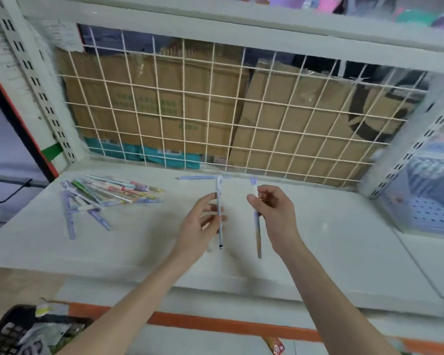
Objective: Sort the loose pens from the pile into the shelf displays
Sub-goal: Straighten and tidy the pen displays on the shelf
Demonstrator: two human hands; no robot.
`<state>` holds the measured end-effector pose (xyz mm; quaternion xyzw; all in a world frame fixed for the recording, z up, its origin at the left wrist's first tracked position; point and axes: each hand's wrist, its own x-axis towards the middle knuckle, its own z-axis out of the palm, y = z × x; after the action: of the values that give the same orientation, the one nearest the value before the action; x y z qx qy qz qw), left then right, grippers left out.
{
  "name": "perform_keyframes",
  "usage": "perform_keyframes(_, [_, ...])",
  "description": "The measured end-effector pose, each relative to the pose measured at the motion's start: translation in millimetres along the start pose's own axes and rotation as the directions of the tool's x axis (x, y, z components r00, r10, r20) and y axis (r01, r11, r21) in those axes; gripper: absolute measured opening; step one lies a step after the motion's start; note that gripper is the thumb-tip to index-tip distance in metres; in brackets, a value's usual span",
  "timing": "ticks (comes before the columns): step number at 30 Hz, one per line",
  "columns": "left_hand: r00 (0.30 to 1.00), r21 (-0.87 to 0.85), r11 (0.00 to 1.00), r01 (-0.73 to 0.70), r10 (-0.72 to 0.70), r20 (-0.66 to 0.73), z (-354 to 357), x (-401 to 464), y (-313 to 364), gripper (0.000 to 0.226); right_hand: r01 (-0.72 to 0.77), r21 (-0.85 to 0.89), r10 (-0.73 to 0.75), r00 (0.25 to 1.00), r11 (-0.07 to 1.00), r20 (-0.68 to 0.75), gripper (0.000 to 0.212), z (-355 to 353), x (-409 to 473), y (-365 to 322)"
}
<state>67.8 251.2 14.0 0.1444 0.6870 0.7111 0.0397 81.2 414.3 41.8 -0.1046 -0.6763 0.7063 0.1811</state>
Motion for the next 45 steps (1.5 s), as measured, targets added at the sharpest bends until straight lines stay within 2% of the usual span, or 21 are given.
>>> perform_keyframes(6, [0.993, -0.048, 0.999, 0.002, 0.003, 0.118, 61.7, 3.7, 21.3, 0.034, 0.036, 0.006, -0.035, 0.991, 0.999, -0.131, 0.019, -60.7, -7.7, -12.4])
perform_keyframes(10, [0.985, -0.052, 0.999, 0.003, 0.006, 0.175, 117.0, 2.6, 23.9, 0.027, 0.066, -0.016, -0.068, 0.975, 0.998, -0.210, 0.014, -115.0, -17.8, -18.6])
perform_keyframes(13, [0.976, -0.067, 0.998, 0.010, 0.004, 0.219, 172.9, -3.1, 22.7, 0.025, 0.067, -0.039, -0.074, 0.965, 0.997, -0.250, 0.010, -168.2, -25.7, -25.0])
perform_keyframes(20, [0.961, -0.106, 0.993, 0.058, -0.027, 0.276, 310.6, -31.6, 21.7, 0.025, 0.040, -0.056, -0.056, 0.946, 0.998, -0.319, 0.019, -315.1, -37.7, -39.6])
perform_keyframes(29, [0.933, -0.101, 0.995, 0.015, 0.022, 0.358, 460.0, -58.6, 39.6, 0.026, 0.047, -0.067, -0.070, 0.910, 0.997, -0.409, 0.020, -460.6, -63.9, -70.4])
perform_keyframes(36, [0.899, -0.074, 0.997, 0.025, 0.010, 0.437, 527.3, -57.5, 41.1, 0.026, 0.051, -0.034, -0.061, 0.858, 0.998, -0.511, 0.020, -522.9, -64.0, -74.4])
perform_keyframes(45, [0.875, -0.094, 0.994, 0.050, 0.002, 0.485, 599.7, -13.6, 26.5, 0.026, 0.042, -0.024, -0.048, 0.789, 0.999, -0.612, 0.019, -581.7, -26.8, -68.2])
